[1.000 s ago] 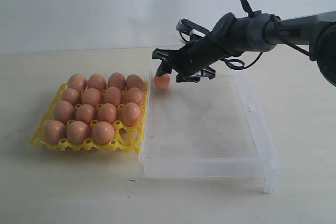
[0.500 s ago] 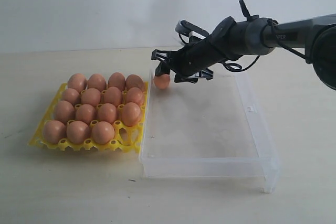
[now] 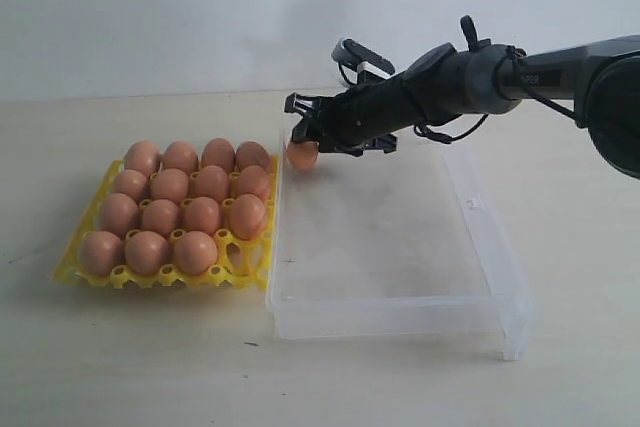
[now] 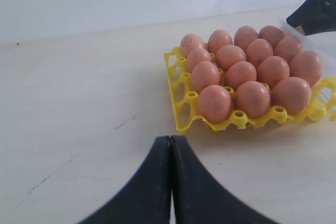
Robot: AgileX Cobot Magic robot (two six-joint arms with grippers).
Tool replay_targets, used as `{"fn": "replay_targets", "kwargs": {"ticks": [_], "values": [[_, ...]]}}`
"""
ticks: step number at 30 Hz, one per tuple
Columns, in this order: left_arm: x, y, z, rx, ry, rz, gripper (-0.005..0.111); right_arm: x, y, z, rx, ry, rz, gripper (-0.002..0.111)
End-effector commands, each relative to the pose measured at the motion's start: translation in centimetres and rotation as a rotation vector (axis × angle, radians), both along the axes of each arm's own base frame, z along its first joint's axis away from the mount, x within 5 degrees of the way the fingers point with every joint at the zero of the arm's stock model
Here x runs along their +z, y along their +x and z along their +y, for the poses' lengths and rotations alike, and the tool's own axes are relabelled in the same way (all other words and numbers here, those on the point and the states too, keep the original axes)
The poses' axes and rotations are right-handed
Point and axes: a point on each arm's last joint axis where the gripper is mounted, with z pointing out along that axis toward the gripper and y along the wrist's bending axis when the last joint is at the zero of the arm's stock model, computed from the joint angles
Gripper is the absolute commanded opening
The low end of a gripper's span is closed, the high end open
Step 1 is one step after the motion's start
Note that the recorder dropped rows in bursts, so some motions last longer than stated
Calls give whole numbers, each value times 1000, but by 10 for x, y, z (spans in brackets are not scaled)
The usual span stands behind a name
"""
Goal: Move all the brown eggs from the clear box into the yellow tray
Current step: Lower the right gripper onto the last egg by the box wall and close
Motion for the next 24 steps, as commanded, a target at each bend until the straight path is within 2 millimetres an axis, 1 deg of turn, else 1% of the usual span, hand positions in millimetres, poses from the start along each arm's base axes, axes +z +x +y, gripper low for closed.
{"fn": "replay_targets", "kwargs": {"ticks": [1,4,8,9,10,13,15,16,17,19,24], "values": [[2,0,0,-3,1,-17,0,4,-1,3,35,21,4,1],[2,0,0,-3,1,-17,0,9,-3,4,55,28,5,0],[2,0,0,-3,1,-17,0,30,-2,3,56,21,-48,0],[2,0,0,-3,1,-17,0,30,-2,2,60,14,-49,0],[2,0,0,-3,1,-17,0,30,-2,2,55,8,-56,3],[2,0,0,-3,1,-17,0,28,1,0,38,-15,-78,17],[2,0,0,-3,1,-17,0,28,3,-2,14,-24,-95,35],[2,0,0,-3,1,-17,0,28,5,-3,-8,-28,-108,48],[2,0,0,-3,1,-17,0,28,7,-3,-25,-25,-113,59],[2,0,0,-3,1,-17,0,26,9,-2,-20,-26,-116,62],[2,0,0,-3,1,-17,0,16,17,2,-7,-20,-118,61]]}}
